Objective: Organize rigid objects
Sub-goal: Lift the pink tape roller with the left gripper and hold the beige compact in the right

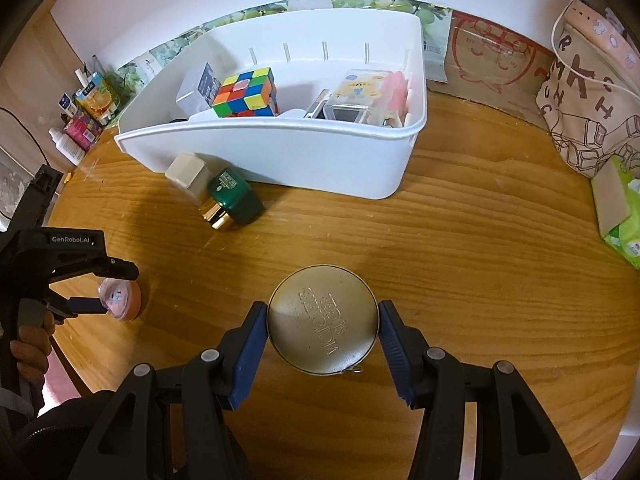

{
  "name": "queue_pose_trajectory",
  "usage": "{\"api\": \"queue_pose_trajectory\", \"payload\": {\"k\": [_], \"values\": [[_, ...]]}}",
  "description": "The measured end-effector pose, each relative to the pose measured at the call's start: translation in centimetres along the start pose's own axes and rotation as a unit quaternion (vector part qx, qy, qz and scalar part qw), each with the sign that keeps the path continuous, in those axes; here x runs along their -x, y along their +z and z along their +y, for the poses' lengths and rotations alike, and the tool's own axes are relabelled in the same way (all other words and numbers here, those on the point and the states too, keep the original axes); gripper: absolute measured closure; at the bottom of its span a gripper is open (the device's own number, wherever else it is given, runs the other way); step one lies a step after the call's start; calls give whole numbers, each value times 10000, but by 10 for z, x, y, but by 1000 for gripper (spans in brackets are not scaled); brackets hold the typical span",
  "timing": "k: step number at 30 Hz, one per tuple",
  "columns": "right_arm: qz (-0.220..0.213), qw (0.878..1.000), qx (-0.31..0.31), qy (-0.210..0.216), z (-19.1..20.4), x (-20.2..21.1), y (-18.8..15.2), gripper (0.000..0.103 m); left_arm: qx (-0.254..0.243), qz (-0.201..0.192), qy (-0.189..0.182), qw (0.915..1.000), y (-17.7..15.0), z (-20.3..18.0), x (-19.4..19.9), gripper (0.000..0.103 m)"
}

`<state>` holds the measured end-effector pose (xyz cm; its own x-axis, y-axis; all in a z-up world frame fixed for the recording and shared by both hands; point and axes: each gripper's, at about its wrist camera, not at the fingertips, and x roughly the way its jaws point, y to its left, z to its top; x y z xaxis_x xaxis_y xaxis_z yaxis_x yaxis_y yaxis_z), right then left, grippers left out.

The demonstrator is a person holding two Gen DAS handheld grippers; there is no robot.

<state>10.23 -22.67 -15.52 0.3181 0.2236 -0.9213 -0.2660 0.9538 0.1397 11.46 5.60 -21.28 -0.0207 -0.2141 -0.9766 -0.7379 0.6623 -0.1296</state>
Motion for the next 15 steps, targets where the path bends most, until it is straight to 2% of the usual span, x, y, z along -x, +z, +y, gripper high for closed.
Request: {"api": "queue_pose_trajectory", "payload": {"k": [4,15], "values": [[16,10000,7,3,-2,-1,5,48,115,8,218,9997,7,-10,-2,34],[-18,10000,-37,19,1,2,15,48,9,109,81,9999,9,-7,-4,35]]}}
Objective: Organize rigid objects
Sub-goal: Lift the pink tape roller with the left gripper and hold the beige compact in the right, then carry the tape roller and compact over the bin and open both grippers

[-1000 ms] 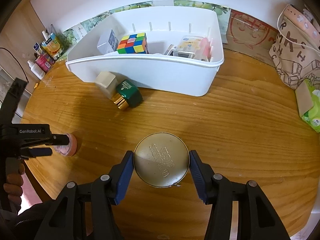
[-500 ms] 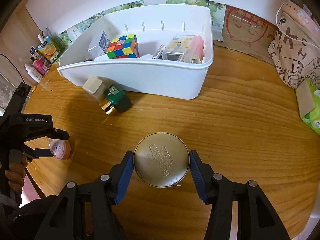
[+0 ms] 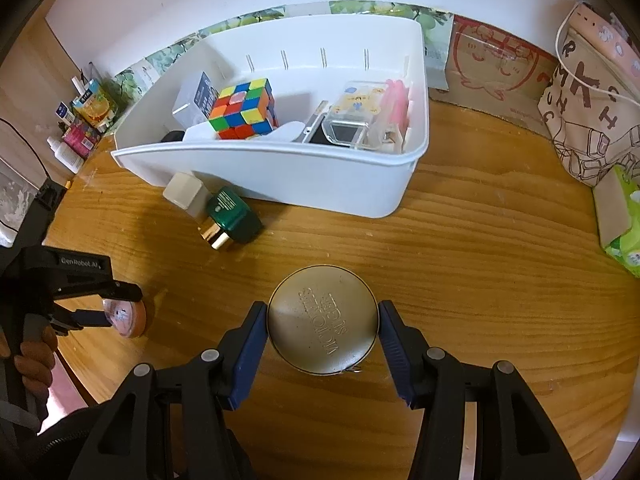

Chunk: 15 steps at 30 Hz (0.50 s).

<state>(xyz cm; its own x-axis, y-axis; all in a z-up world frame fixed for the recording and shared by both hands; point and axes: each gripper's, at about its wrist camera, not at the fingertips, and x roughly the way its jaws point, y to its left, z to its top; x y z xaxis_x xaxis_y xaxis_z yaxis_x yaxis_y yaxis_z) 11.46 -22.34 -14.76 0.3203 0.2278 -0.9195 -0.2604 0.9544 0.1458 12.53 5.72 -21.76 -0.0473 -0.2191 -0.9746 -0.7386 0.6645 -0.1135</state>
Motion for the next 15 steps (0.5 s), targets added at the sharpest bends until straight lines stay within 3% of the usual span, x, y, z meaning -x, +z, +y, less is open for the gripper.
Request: {"api": "queue_pose_trajectory", "payload": {"k": [5,15], "values": [[-100,9999,1,16,5,7,3,48,-41,-44,9,10000,-13,16,4,35],[-479,9988,111,16,18,30,13,48,-297,-515,-160,9981,-21,33,41,35]]}}
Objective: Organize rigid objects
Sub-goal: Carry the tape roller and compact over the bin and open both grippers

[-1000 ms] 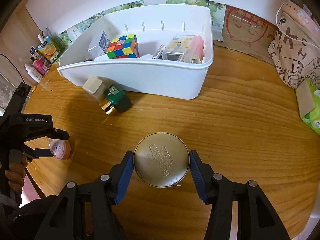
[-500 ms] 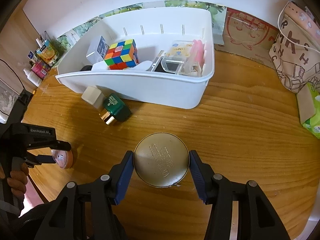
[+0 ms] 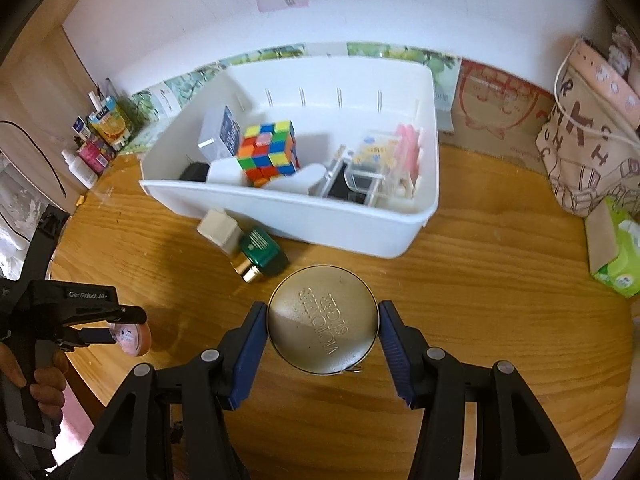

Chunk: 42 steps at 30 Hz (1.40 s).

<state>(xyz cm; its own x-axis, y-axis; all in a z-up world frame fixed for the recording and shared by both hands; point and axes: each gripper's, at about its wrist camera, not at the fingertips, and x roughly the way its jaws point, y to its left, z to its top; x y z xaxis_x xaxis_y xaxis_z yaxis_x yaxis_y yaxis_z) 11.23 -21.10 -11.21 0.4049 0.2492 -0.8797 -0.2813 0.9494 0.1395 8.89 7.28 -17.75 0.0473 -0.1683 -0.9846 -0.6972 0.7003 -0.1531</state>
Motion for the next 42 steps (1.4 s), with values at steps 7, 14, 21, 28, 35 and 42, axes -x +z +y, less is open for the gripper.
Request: {"api": "queue_pose_trajectory", "payload": {"k": [7,14,21,28,35,42], "values": [[-340,9994,114,5,11,17,15,48,-310,-553,-182,9978,7,-11,45,35],[-753,9971,128,-6,12,31,35,48,-750,-1119,-281,9905,14,-42,86,35],[-1110,9938,53,-44,3,36,54,48,-1171,-1507,-156,9815,30,-80,100,35],[-1352,9908,-24,65,-6,27,63,48,-1645,-1868,-272,9681,40,-108,105,35],[-1693,9855,-44,140,-13,13,71,48,-2223,-2473,-623,9410,46,-142,105,35],[-2039,9788,-78,178,-25,4,72,48,-2636,-2873,-1086,9144,39,-159,93,34]]}}
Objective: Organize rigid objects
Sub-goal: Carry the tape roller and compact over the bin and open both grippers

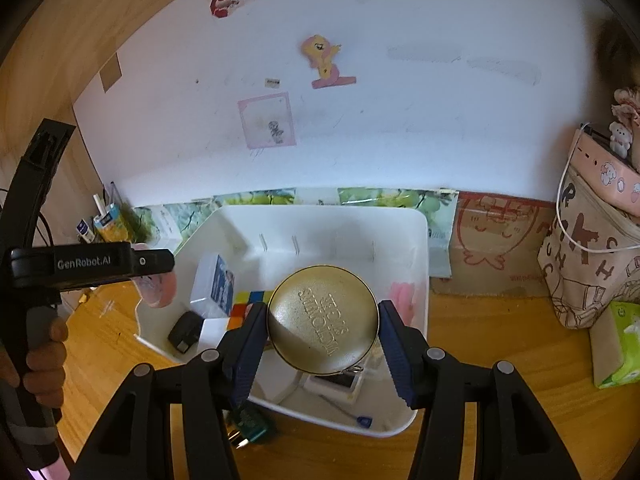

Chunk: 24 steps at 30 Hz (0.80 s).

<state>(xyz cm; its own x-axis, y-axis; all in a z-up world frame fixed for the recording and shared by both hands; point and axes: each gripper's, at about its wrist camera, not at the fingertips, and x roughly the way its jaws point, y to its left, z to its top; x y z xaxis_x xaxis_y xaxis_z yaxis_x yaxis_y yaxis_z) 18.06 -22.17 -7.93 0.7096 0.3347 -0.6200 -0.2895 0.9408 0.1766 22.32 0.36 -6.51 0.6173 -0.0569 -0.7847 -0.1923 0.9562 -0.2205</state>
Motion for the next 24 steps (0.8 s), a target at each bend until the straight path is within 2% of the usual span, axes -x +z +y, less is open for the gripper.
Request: {"api": "queue_pose_trajectory", "payload": {"k": [5,9,14,17,19,20,21,24], "values": [[-82,9999,-59,77,-8,-7,-1,47,-88,-516,-306,9982,-2,-7,4,34],[-124,9997,12,208,-10,-10,-2,47,-123,-848,-224,9961,-2,-9,8,34],[-66,9993,136,347,-7,-18,-2,46,-6,-836,-147,9964,-3,-3,7,34],[-87,9988,188,441,-3,-18,-1,35,-9,-740,-84,9972,-3,-2,6,33],[-101,9985,218,488,-1,-18,-1,32,14,-791,-99,9968,-3,-1,9,29],[-99,9984,231,501,-1,-17,-1,31,21,-847,-148,9963,-3,-1,13,21],[-100,9983,231,517,0,-16,-1,30,24,-891,-163,9959,-2,-1,15,18],[-103,9983,216,522,0,-13,0,28,3,-972,-202,9951,-1,-2,22,18]]}}
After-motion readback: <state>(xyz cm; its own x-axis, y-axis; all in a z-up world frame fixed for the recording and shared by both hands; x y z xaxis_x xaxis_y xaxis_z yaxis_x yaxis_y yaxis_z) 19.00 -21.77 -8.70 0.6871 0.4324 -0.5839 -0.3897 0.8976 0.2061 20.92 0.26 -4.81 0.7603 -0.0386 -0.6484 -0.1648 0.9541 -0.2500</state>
